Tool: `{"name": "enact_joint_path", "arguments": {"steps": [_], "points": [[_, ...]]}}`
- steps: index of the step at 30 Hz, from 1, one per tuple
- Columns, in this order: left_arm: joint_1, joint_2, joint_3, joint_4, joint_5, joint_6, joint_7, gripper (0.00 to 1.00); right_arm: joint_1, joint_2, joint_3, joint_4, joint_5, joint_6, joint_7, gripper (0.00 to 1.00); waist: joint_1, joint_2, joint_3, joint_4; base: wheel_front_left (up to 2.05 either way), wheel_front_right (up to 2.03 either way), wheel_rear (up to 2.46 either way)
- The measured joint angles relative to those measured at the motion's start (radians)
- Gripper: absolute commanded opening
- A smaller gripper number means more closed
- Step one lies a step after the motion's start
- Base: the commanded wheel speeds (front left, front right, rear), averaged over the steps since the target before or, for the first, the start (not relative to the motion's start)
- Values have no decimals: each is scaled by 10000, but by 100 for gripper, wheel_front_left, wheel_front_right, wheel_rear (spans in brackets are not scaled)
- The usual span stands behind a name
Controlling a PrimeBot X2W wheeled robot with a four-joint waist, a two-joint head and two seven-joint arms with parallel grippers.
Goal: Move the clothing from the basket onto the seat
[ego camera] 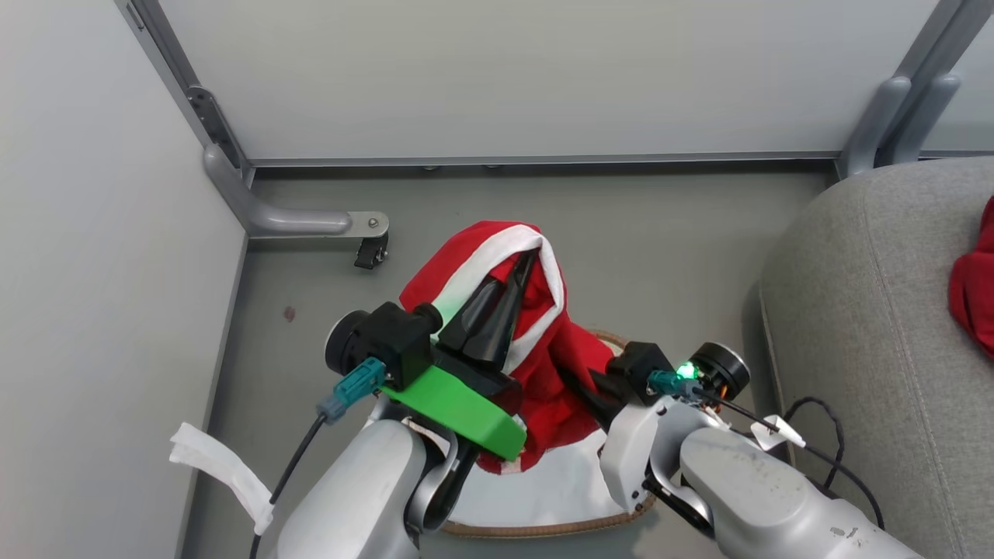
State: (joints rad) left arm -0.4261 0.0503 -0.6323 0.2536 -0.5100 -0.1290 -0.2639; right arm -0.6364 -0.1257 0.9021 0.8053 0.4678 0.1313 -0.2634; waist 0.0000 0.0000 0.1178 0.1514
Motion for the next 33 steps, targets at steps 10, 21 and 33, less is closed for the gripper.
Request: {"name": "enact_joint_path", "arguments": {"steps": [10,21,33], "points": [[66,-2,305,201,113,0,0,0,569,-6,-539,-560,29,0,0,0,0,0,74,-307,0,0,0],[301,-6,974,878,533,0,-2,100,1548,63,-2713,-2217,-700,2,0,0,0,0,138,-930,0,0,0],[759,-12,1866,1647,1080,0,-4,100,2658,295,-4859,-4132,-1273,0,4,0,0,0,203,-2709,0,0,0]]}}
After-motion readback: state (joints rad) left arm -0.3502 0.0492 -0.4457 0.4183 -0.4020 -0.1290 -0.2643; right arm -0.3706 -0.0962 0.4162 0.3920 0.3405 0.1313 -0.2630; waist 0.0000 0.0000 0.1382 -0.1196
